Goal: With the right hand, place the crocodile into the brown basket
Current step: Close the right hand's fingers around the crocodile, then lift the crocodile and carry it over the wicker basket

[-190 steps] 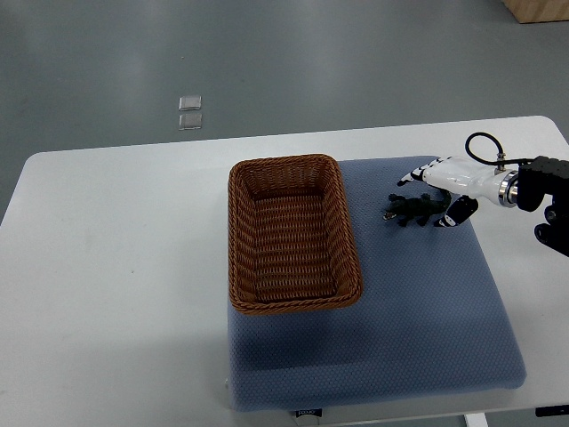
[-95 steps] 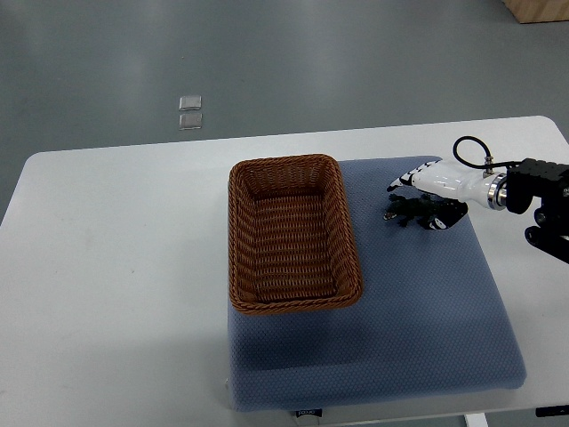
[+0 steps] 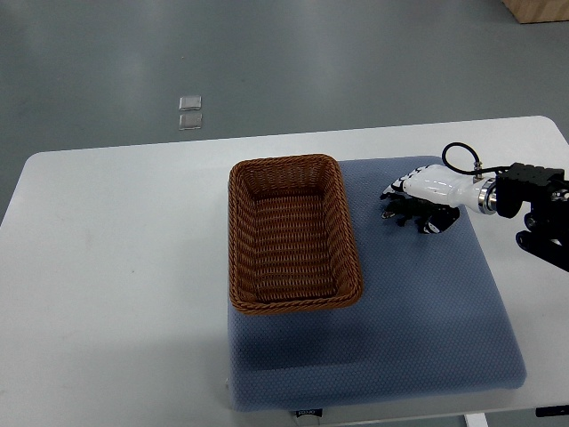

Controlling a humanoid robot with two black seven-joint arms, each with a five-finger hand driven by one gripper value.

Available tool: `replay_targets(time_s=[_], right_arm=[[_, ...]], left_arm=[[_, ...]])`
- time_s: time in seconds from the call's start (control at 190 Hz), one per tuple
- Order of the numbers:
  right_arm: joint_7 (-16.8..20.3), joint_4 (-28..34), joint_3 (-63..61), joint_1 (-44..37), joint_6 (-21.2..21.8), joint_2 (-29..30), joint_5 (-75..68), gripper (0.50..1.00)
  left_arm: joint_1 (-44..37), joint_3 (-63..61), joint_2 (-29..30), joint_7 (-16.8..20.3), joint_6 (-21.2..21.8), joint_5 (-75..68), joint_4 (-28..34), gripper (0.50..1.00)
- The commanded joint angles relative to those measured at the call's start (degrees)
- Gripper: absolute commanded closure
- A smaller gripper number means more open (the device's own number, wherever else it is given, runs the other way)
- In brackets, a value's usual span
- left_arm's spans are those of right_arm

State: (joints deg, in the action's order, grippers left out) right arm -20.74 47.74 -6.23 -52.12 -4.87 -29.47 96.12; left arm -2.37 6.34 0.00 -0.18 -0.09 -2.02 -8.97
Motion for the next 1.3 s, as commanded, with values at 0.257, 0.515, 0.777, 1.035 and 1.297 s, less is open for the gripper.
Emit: replay_targets(time_s=[0.257, 0.515, 0.777, 1.035, 1.297], right_arm=[[0.8, -0.3, 0.2, 0.0, -1.5, 0.0, 0.1, 0.810], [1.7, -0.5, 0.2, 0.0, -2.9, 0.0, 0.1, 1.000], [1.6, -0.5, 0.0, 0.0, -6.0, -0.9, -0.1, 1.000], [0.7, 0.2, -1.0, -3.4, -7.4, -3.1, -0.5, 1.000], [-1.8, 5.6, -1.1, -8.5, -11.2, -2.3, -0.5, 1.000]], left_arm=[[0.0, 0.0, 0.0, 0.0, 0.0, 0.0, 0.0, 0.500], [0.0, 0.0, 0.0, 0.0, 0.0, 0.0, 0.0, 0.500], [0.0, 0.0, 0.0, 0.0, 0.0, 0.0, 0.0, 0.500], [0.0, 0.0, 0.0, 0.0, 0.0, 0.0, 0.0, 0.500], [0.0, 0.0, 0.0, 0.0, 0.0, 0.0, 0.0, 0.500]])
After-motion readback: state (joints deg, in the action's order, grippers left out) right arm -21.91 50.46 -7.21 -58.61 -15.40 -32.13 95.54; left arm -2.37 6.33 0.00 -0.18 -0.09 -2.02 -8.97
